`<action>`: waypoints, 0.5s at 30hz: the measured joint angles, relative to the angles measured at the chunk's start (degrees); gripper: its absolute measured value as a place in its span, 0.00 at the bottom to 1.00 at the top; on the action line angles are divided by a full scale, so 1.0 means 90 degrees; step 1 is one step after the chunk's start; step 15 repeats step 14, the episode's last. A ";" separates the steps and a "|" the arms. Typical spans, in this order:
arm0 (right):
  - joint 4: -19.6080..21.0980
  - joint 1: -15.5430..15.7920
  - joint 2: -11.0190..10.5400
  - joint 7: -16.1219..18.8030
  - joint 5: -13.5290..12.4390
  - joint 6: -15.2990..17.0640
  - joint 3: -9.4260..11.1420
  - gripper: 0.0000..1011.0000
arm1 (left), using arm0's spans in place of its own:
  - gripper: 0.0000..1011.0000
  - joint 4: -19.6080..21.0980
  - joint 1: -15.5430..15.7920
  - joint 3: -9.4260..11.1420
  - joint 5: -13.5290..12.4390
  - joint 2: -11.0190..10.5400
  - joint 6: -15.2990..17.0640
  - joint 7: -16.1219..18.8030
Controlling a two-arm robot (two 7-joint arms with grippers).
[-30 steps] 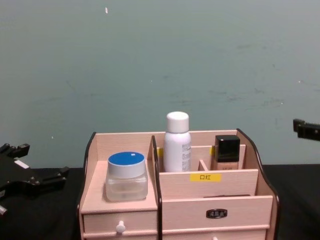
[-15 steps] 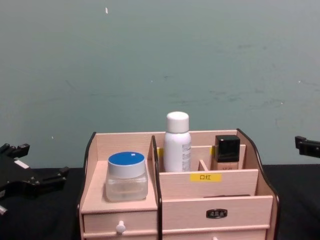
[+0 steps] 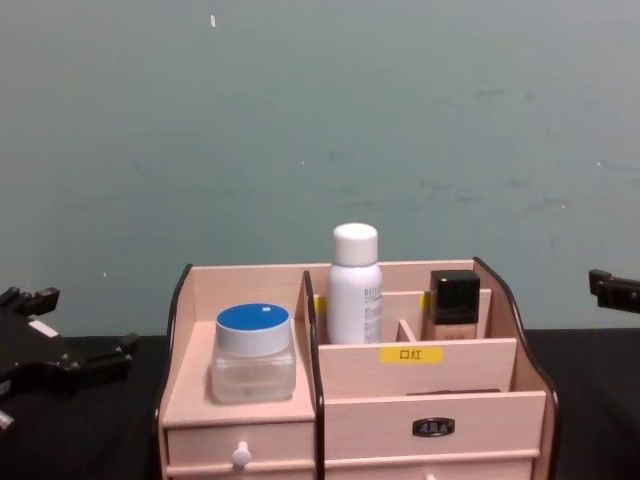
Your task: Pick up the facial cleanser and watermelon frost from the table and place them into the tiered storage box.
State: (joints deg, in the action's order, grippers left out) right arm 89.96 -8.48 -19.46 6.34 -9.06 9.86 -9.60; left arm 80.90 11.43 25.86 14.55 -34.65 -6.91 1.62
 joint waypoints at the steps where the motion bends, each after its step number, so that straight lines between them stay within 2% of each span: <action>1: 0.0000 -0.0001 0.0000 0.0000 -0.0001 0.0000 0.0000 0.99 | 1.00 0.0000 0.0000 0.0000 0.0000 0.0000 0.0000 0.0000; 15: 0.0009 -0.0005 -0.0006 0.0000 -0.0012 -0.0001 -0.0002 0.99 | 1.00 0.0000 0.0000 0.0000 0.0000 0.0000 0.0000 0.0000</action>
